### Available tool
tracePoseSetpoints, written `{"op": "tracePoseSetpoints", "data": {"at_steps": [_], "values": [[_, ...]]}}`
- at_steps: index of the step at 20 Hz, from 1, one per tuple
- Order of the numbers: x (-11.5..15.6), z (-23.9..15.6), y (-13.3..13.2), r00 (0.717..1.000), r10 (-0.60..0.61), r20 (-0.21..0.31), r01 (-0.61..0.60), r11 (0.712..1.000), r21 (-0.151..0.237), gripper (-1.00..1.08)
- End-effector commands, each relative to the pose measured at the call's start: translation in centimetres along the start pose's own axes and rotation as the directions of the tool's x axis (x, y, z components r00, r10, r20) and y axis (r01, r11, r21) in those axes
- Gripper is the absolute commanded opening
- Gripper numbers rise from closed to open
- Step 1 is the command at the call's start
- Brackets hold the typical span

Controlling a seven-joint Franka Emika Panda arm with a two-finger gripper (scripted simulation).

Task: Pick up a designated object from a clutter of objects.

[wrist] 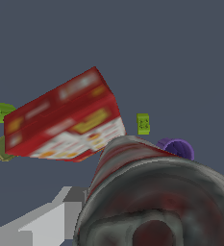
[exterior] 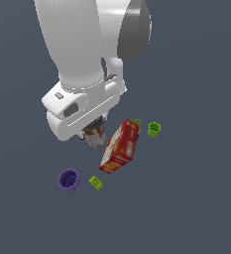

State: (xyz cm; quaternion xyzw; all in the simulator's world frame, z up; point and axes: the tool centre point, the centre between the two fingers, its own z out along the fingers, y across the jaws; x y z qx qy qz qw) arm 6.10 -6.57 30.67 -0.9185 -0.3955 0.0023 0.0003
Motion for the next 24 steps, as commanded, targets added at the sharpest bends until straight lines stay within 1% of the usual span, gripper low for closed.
{"op": "tracePoseSetpoints", "data": {"at_steps": [1,8,13,19,24], "values": [[0.5,-2.8,-1.8,1.0,0.0,-0.002,0.0,1.0,-0.004,-1.0],[1.9,-9.4,-6.4,1.0,0.0,-0.002,0.0,1.0,-0.004,-1.0],[2.8,-13.1,-8.8,1.0,0.0,-0.002,0.0,1.0,-0.003,-1.0],[3.4,-15.5,-10.4,1.0,0.0,-0.003,0.0,1.0,-0.003,-1.0],[3.6,-16.0,-10.6,1.0,0.0,-0.004,0.0,1.0,-0.002,-1.0]]}}
